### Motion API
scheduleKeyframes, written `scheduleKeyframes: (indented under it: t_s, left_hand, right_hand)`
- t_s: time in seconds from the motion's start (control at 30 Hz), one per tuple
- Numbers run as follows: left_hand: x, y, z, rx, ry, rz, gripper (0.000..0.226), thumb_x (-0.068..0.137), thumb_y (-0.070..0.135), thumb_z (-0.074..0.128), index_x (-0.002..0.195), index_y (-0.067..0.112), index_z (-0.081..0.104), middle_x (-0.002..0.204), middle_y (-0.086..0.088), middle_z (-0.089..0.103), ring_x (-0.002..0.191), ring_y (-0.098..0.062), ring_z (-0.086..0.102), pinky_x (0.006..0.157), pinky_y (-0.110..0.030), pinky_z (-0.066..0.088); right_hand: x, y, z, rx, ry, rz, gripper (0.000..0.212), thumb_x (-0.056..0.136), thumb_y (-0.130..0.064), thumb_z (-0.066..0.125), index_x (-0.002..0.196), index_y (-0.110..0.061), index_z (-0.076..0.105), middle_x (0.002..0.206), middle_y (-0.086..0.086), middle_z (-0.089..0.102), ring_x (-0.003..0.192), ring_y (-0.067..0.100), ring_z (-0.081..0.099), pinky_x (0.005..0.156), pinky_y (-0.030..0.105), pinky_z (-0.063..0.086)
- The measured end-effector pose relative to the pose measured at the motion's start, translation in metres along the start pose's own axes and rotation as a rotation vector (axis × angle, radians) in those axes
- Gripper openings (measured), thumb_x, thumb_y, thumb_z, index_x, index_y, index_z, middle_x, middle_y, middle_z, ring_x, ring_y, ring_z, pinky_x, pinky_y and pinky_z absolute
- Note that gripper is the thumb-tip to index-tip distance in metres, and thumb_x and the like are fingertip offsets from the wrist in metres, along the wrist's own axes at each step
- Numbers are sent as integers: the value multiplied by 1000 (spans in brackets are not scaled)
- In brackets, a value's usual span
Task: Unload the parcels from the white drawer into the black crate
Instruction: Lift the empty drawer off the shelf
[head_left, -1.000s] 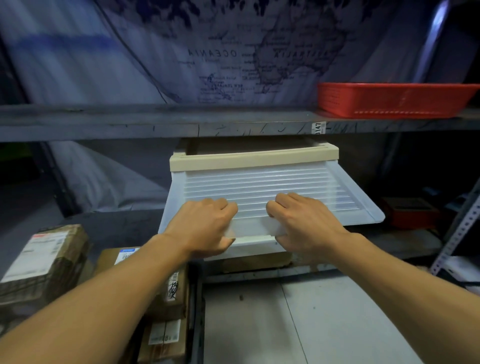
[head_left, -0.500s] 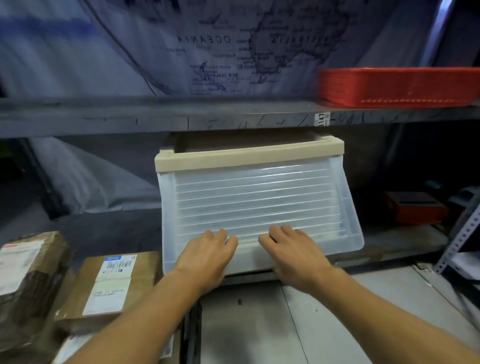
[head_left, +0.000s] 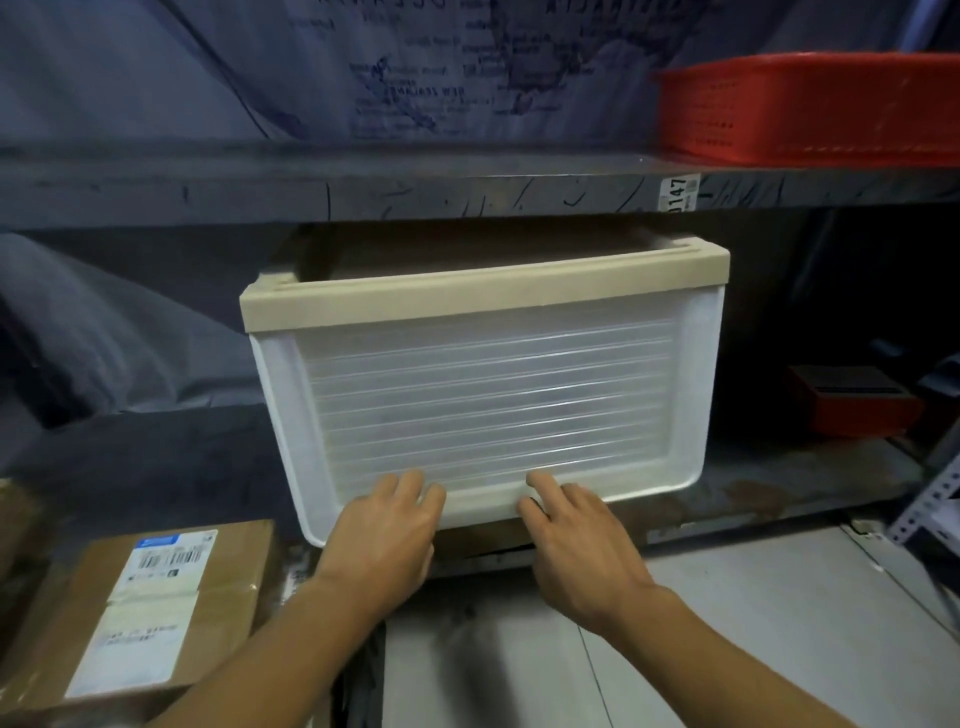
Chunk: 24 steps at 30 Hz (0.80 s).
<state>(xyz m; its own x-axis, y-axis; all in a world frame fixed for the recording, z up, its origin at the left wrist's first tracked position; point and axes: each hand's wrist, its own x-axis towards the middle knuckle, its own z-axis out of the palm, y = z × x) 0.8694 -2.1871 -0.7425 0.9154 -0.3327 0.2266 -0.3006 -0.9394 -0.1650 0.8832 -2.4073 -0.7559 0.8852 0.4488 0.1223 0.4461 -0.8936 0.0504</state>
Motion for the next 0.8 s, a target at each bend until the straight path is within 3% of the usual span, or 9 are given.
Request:
scheduleKeyframes:
  t_s: [0.13, 0.2, 0.27, 0.37, 0.5, 0.7, 0.8]
  left_hand:
    - [-6, 1, -1, -85, -66, -43, 40, 56, 27, 85, 85, 19, 60, 84, 0, 53, 69, -21, 57, 44, -28, 46]
    - [-12, 4, -9, -114, -119, -78, 38, 74, 35, 75, 105, 19, 60, 103, -1, 53, 90, -23, 60, 63, -30, 51]
    - [-16, 4, -17, -115, -217, -95, 49, 92, 42, 58, 135, 21, 48, 132, -2, 45, 119, -23, 50, 89, -33, 49]
    - [-23, 3, -37, -179, -352, -106, 72, 97, 52, 51, 158, 25, 24, 159, 0, 27, 142, -22, 34, 112, -35, 39]
    - [-40, 0, -68, -118, -386, -139, 75, 93, 66, 49, 156, 30, 29, 160, 0, 33, 144, -22, 34, 115, -39, 36]
    - [-72, -12, -123, 28, -179, -239, 81, 94, 74, 37, 160, 34, 13, 169, -2, 11, 156, -27, 6, 124, -54, 10]
    - [-94, -15, -149, 30, -104, -299, 85, 94, 76, 31, 161, 35, 2, 171, -5, 0, 157, -30, -6, 124, -55, 4]
  right_hand:
    - [-3, -4, -16, 33, -73, -27, 33, 85, -21, 61, 117, -16, 55, 149, 8, 37, 106, 31, 53, 97, 41, 46]
    - [-3, -4, -25, 29, -95, -33, 33, 93, -22, 55, 125, -15, 52, 153, 7, 27, 116, 31, 48, 102, 40, 42]
    - [-3, -6, -35, 28, -141, -20, 39, 94, -23, 55, 133, -17, 50, 153, 7, 29, 121, 30, 47, 103, 40, 42]
    - [-8, -11, -48, 22, -240, -26, 62, 95, -32, 58, 152, -23, 34, 164, 12, 19, 144, 34, 31, 117, 44, 32]
    - [-20, -23, -73, 31, -191, -21, 72, 98, -41, 53, 160, -30, 18, 170, 10, 8, 156, 31, 9, 126, 48, 13]
    - [-44, -49, -128, 53, -3, -15, 77, 100, -57, 44, 162, -36, 4, 172, 7, 1, 158, 29, -1, 128, 48, 5]
    - [-60, -64, -151, 48, 62, -17, 77, 100, -65, 37, 161, -39, -1, 172, 5, 0, 158, 27, -3, 127, 47, 4]
